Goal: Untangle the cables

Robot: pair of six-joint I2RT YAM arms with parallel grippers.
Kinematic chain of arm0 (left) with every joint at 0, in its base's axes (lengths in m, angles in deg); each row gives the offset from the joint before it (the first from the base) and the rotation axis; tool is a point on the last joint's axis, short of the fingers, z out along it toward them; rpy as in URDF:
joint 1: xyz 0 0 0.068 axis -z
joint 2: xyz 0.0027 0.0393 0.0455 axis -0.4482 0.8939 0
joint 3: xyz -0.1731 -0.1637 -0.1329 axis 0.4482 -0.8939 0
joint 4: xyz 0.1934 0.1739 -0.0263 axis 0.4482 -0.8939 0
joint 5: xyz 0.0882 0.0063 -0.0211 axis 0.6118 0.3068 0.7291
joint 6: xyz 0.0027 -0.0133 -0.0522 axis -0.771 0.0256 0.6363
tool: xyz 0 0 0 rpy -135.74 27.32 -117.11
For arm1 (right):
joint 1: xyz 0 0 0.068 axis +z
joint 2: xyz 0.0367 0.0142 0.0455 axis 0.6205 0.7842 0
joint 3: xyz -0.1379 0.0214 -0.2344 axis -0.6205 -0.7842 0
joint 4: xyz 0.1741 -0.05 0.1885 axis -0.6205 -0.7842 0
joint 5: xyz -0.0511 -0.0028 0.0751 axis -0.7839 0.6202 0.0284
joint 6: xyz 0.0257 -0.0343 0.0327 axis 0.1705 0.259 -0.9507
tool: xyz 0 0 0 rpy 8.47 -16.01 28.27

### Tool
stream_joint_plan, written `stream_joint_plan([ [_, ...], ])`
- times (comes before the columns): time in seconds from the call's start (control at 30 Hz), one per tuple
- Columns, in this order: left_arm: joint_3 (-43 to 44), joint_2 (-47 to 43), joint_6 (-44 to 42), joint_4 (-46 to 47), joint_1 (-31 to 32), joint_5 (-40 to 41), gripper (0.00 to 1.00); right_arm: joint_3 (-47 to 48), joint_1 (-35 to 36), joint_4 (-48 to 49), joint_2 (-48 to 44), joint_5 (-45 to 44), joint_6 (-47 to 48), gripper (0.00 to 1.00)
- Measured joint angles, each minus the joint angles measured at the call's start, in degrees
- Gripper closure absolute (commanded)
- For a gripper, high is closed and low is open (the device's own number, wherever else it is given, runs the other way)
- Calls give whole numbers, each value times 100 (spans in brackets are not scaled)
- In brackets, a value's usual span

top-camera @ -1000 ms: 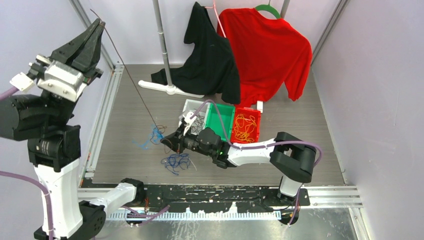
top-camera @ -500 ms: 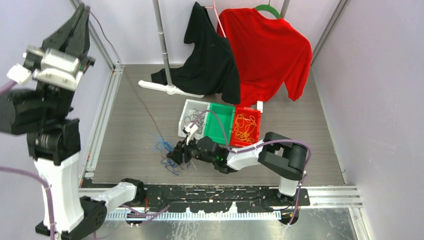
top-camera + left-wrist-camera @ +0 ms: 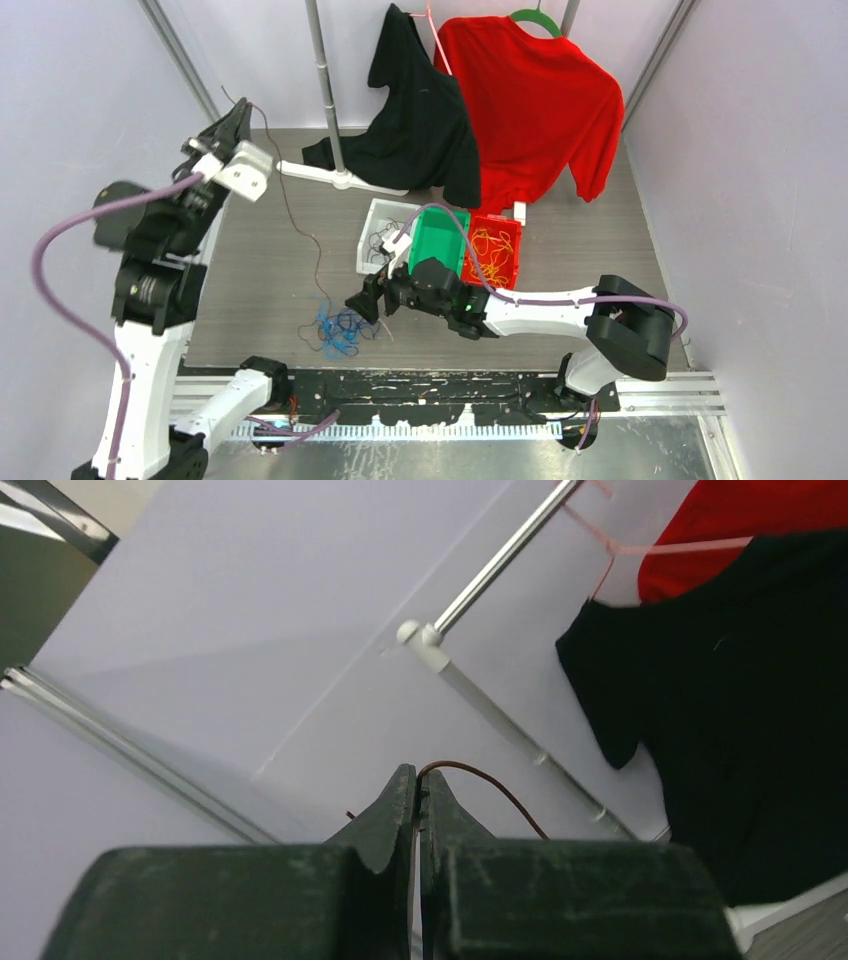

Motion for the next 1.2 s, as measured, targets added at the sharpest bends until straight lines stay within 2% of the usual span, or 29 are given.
stream_joint_plan([
  [0.2,-9,525,-780,70,0,693,100,-157,2,-1025,46,-63,111,36],
  [0.43,289,496,-1281,280,0,804,100,280,0,-1867,837,39,105,44],
  [0.53,289,424,-1513,323,0,804,100,623,0,-2129,1226,109,107,61],
  [0.67,308,385,-1683,273,0,824,100,857,2,-2188,1484,136,120,90],
  [0.73,304,387,-1805,120,0,826,100,857,0,-2170,1480,122,127,99],
  [0.83,87,323,-1832,-90,0,859,100,817,-11,-2159,1384,79,157,99],
  [1.07,-1250,-48,-1379,-896,0,901,88,680,-208,-2179,195,76,269,99],
  [1.13,-1672,-118,-1119,-1163,0,881,81,680,-308,-2140,-164,116,256,99],
  [1.2,-2098,-170,-852,-1508,0,809,64,675,-428,-2072,-476,186,227,99],
])
